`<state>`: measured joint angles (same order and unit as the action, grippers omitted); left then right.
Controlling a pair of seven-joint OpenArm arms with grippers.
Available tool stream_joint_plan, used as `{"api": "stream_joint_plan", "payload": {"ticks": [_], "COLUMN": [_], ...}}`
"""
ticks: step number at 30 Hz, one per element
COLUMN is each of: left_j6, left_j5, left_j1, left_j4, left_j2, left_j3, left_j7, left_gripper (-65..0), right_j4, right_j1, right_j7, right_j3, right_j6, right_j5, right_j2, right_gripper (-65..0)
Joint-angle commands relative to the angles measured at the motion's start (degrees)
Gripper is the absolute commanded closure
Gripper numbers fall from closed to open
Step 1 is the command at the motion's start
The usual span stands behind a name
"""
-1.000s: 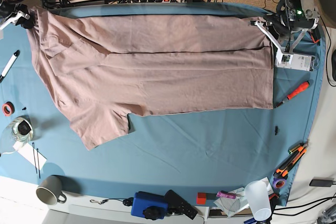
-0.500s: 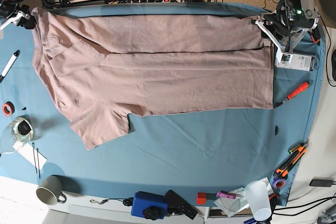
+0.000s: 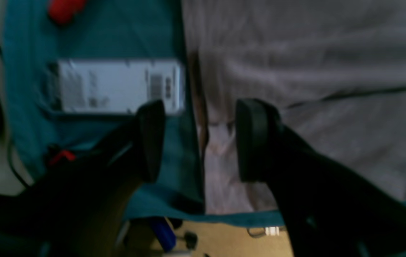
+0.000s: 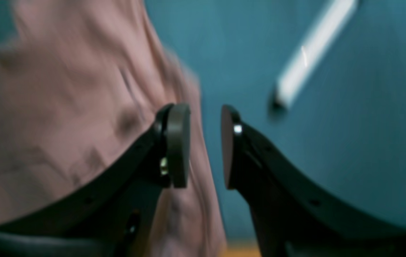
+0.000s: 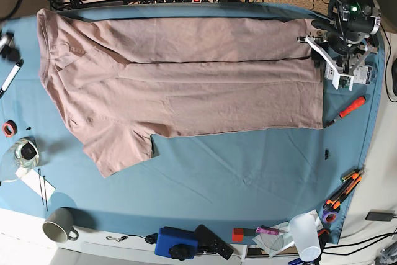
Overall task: Fold the T-shirt properly
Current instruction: 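Reach the right gripper to the shirt's hem corner and grasp it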
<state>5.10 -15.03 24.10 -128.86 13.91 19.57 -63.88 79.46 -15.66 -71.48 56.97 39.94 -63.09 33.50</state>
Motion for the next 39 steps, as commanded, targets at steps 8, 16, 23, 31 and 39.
{"api": "stream_joint_plan", "payload": {"ticks": [8,16,23,31,39], "left_j6": [1.46,2.49,2.49,2.49,2.49], "left_j5": [-3.72,-4.52,-4.70,-4.68,-4.70], "left_j1": [-0.15,-0.15,-0.11,-0.09,-0.15], "left_j4": [-5.27,-5.25,-5.01,-4.98,-4.98], "left_j2": [0.50,0.52,0.33,0.15,-0.90], "left_j3": [0.20,0.04,0.04,0.07,0.07], "left_j7": [0.96,2.27,2.23,2.21,2.27], "left_gripper": [-32.0,-32.0,-32.0,-32.0,-32.0], "right_j4": [0.70,0.68,-3.02,-27.06,-30.47], "right_j1": [14.23,26.73,36.59,50.12,51.49], "right_j7": [3.67,13.77,17.99,23.98,26.51], "right_j3": [-4.59,-23.61,-38.27,-49.22,-55.43], "right_j6": [0.06,-0.96,-1.46,-1.60,-1.75], "right_j5": [9.01,28.04,35.91,37.51,43.78], "right_j2": [2.08,2.05,2.01,0.31,-4.83], "right_gripper": [-16.0,-25.1,-25.1,-25.1,-24.8]}}
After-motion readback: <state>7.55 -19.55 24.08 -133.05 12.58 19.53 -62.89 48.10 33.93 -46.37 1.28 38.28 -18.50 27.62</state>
